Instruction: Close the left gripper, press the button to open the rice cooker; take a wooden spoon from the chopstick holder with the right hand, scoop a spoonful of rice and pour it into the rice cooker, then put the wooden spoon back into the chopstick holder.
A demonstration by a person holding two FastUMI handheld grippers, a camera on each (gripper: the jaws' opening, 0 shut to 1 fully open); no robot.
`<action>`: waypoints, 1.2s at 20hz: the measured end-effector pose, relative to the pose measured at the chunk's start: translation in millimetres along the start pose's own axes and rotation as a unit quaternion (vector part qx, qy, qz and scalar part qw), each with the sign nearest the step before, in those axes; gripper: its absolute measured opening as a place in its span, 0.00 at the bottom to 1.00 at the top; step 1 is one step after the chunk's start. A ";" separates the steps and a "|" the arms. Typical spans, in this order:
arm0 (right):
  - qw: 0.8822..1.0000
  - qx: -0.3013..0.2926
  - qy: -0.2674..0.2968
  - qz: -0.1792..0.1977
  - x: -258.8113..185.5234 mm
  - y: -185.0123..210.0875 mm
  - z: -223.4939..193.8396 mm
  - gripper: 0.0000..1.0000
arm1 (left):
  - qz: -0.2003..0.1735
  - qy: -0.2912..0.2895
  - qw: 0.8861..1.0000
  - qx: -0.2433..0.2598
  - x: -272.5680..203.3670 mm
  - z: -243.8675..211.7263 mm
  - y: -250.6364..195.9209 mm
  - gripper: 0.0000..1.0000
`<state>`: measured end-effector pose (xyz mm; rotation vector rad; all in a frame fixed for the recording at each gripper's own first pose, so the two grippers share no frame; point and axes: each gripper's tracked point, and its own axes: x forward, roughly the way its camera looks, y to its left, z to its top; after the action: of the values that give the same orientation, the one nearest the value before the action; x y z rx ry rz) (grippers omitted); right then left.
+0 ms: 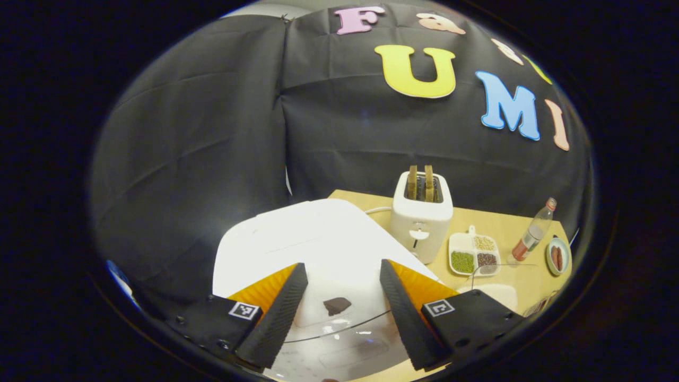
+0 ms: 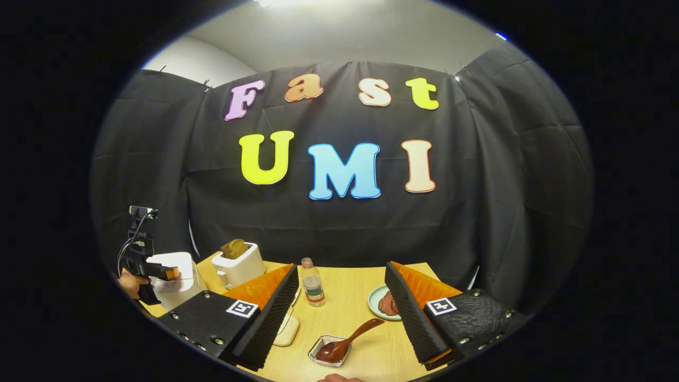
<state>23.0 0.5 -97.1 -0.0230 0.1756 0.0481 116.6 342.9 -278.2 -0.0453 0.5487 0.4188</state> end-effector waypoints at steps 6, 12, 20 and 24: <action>1.000 -0.001 0.003 0.005 -1.9 6.0 -3.3 0.99 | -0.014 -0.004 1.000 0.015 -2.3 2.0 -1.9 0.97; 1.000 -0.002 -0.015 -0.002 -4.9 -1.0 11.9 0.99 | -0.044 -0.096 0.994 0.030 -50.1 64.5 -26.4 1.00; 0.997 0.014 -0.072 -0.010 3.4 -1.7 60.5 0.99 | -0.178 -0.255 0.950 0.010 -221.4 179.6 -143.1 0.93; 0.996 0.012 -0.086 -0.024 -7.5 -5.0 83.8 0.99 | -0.210 -0.286 0.935 -0.002 -290.6 190.8 -172.8 0.93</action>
<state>30.5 -2.5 -13.2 0.0005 0.0039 -0.0010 56.1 105.1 22.6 -0.0404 -0.0456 0.0013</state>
